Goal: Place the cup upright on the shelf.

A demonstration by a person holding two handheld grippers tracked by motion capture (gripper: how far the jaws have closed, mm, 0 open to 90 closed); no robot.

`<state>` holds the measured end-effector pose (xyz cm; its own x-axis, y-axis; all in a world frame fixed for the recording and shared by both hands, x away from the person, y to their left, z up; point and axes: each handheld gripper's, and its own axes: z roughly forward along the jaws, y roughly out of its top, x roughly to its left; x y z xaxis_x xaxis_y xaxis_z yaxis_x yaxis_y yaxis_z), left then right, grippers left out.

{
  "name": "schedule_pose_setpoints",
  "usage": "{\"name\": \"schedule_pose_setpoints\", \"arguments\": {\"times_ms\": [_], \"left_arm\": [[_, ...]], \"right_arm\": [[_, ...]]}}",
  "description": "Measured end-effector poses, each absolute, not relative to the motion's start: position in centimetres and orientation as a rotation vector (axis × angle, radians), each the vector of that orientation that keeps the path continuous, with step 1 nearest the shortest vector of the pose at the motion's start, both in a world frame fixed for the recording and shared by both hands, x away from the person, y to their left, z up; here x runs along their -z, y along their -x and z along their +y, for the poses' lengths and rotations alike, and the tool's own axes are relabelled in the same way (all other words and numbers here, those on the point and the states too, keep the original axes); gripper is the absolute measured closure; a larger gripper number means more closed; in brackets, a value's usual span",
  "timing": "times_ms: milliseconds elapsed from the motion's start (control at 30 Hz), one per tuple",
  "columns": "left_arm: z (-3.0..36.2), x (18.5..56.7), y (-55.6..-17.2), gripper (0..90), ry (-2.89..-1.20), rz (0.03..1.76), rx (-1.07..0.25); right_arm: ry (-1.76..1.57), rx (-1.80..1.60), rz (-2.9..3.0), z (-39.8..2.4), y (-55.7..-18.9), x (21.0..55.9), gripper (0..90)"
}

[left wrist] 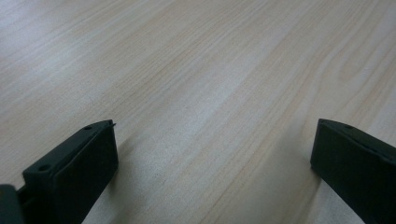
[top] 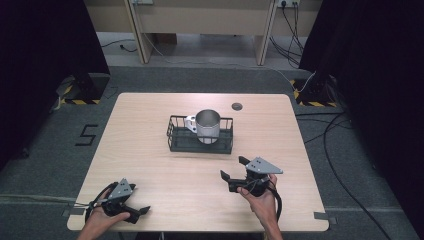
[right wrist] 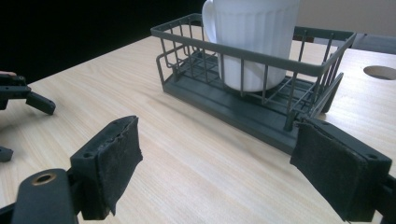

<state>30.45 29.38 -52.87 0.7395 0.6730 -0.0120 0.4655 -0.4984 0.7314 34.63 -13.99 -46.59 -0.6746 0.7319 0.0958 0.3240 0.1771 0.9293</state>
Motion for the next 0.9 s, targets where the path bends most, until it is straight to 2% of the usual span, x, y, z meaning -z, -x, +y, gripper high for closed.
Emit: {"name": "schedule_pose_setpoints", "arguments": {"times_ms": [900], "left_arm": [[29.4,52.9,-30.4,0.0,-2.187,0.855,-0.356]], "right_arm": [[-1.021,-1.495,2.099,-15.0,-32.3,48.6,14.9]]}}
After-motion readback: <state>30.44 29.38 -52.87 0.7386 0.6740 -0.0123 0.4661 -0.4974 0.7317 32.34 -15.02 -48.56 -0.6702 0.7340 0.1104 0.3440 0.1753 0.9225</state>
